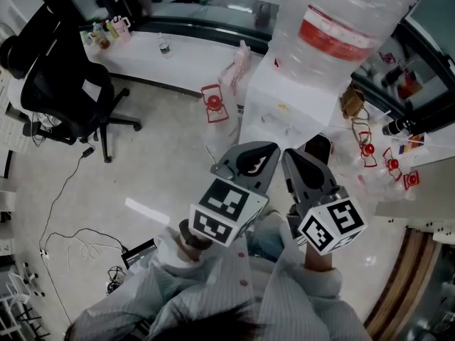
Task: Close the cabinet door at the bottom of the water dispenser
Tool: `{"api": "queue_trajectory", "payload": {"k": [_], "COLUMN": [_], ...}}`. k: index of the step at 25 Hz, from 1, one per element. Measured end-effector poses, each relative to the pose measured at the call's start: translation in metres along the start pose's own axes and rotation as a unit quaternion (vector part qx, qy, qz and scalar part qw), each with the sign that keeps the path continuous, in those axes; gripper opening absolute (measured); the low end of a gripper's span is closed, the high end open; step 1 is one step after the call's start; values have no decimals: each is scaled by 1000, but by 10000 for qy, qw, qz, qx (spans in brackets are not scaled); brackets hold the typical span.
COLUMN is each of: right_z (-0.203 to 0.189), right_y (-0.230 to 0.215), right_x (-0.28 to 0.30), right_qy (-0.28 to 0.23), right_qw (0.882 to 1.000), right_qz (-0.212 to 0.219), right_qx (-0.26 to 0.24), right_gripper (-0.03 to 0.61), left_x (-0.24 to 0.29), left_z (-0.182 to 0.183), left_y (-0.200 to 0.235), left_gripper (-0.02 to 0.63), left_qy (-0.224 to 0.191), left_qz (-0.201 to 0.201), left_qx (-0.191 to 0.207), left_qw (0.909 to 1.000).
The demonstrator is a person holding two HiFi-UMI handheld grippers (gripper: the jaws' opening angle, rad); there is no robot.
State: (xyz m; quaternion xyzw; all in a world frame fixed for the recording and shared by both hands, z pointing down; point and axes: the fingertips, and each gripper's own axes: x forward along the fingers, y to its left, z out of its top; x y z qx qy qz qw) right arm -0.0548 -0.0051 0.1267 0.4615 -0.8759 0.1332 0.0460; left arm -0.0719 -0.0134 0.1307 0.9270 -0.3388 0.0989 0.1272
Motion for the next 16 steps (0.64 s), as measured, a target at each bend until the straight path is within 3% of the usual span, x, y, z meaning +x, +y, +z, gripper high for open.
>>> {"api": "queue_trajectory", "payload": {"k": [16], "right_z": [-2], "right_y": [7], "right_x": [-2], "right_qy": [-6], "right_qw": [9997], "right_qz": [233], "right_qx": [108], "right_gripper": [14], "left_x": [-5], "left_z": [0], "left_y": [5], "left_gripper": [10], "left_qy": [-15], "left_qz": [100], "left_qx": [-48], "left_qw": [9999]}}
